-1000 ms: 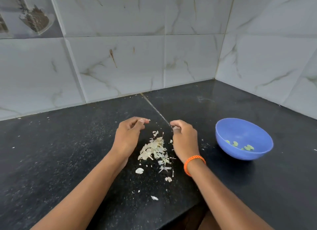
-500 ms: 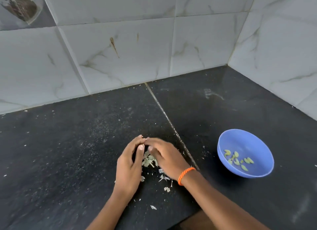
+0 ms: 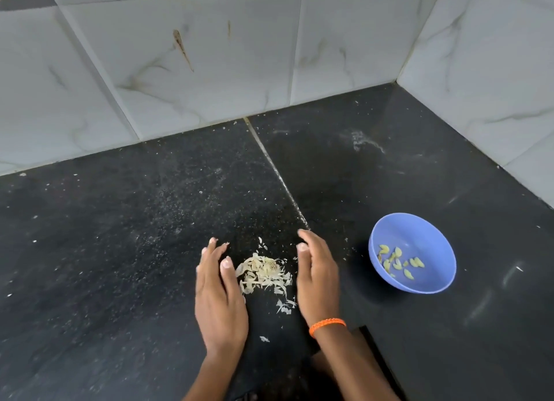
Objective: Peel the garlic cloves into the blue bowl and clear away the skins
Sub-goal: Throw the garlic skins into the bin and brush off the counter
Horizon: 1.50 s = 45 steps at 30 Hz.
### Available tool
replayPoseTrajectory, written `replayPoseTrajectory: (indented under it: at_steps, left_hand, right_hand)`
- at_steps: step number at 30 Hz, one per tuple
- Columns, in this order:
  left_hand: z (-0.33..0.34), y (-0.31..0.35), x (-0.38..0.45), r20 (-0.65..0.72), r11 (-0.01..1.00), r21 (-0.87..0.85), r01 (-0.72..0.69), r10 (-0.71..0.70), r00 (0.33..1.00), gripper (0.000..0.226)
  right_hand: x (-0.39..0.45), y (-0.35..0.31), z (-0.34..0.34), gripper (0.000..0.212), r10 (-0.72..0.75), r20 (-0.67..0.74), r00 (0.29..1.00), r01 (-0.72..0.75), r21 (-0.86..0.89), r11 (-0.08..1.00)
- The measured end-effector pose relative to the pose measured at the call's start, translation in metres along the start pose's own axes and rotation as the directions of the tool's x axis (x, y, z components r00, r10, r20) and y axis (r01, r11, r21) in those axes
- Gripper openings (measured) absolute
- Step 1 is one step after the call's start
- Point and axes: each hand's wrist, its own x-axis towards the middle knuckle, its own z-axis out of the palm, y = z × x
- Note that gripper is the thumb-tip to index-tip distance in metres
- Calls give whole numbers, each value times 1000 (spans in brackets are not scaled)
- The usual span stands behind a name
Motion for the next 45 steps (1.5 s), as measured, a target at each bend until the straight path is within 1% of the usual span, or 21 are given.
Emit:
replayPoseTrajectory:
  at_steps: [2, 4, 5, 7, 10, 12, 14, 16, 18, 20, 22, 24, 25, 28, 30, 34, 36, 38, 40, 43, 45]
  left_hand:
    - [10, 13, 1, 58, 992, -125, -12, 19, 998, 51]
    - [19, 26, 1, 121, 957, -291, 18, 18, 993, 48]
    - [20, 30, 2, 146, 929, -368, 44, 11, 989, 47]
    - [13, 31, 9, 144, 893, -446, 56, 10, 990, 49]
    - [-2, 21, 24, 112, 883, -468, 39, 15, 994, 50]
    - [-7, 16, 27, 126, 904, -425, 42, 13, 992, 50]
    - [-5, 15, 22, 153, 926, -374, 39, 20, 988, 49]
    - [-2, 17, 17, 182, 924, -380, 45, 27, 983, 50]
    - [-1, 22, 13, 195, 910, -412, 51, 33, 980, 50]
    - [-6, 26, 14, 188, 896, -439, 68, 18, 982, 49]
    - [-15, 25, 18, 168, 898, -436, 62, 14, 986, 48]
    - [-24, 19, 24, 138, 899, -434, 54, 8, 990, 46]
    - [-27, 17, 25, 118, 900, -433, 50, 1, 993, 46]
    - [-30, 13, 25, 98, 905, -422, 63, -24, 995, 44]
    - [-29, 12, 23, 91, 905, -421, 62, -26, 996, 43]
    - [-28, 10, 23, 83, 906, -419, 60, -28, 996, 43]
    - [-30, 9, 22, 69, 912, -406, 56, -30, 997, 43]
    - [-30, 9, 18, 40, 923, -382, 56, -44, 998, 44]
    - [-27, 10, 10, 22, 935, -345, 79, -76, 997, 43]
    - [-13, 14, -2, -11, 936, -341, 85, -95, 995, 41]
    - [0, 21, -4, -17, 928, -362, 86, -99, 995, 41]
  right_hand:
    - [-4, -19, 23, 33, -32, 103, 994, 24, 77, 997]
    - [-11, -37, 40, 31, -43, 180, 983, 3, 218, 976]
    - [-12, -44, 44, 30, -30, 185, 982, -26, 290, 957]
    - [-6, -50, 42, 29, 13, 137, 991, -64, 374, 925]
    - [19, -38, 30, 29, 18, 92, 996, -46, 311, 949]
    - [32, -28, 29, 29, -17, 157, 987, -17, 215, 976]
    - [30, -26, 34, 31, -51, 272, 961, 10, 148, 989]
    - [17, -29, 36, 32, -97, 368, 925, 44, 151, 987]
    - [3, -32, 34, 30, -146, 396, 907, 58, 226, 972]
    - [-7, -36, 27, 27, -132, 313, 941, 44, 271, 961]
    - [-19, -38, 21, 26, -53, 94, 994, 28, 248, 968]
    - [-37, -43, 22, 26, 23, -118, 993, 0, 190, 982]
    - [-48, -48, 27, 28, 39, -181, 983, -8, 173, 985]
    - [-70, -62, 52, 32, 83, -262, 962, -42, 158, 987]
    - [-62, -67, 70, 32, 103, -303, 947, -53, 167, 985]
    - [-21, -80, 82, 30, 116, -305, 945, -41, 243, 969]
    - [-5, -79, 74, 29, 82, -312, 947, -4, 244, 970]
    - [12, -65, 62, 28, 59, -230, 971, 1, 249, 968]
    - [26, -47, 50, 27, 47, -30, 998, -38, 250, 967]
    - [26, -38, 40, 29, -57, 236, 970, 11, 189, 982]
    - [17, -38, 39, 30, -125, 328, 937, 60, 201, 978]
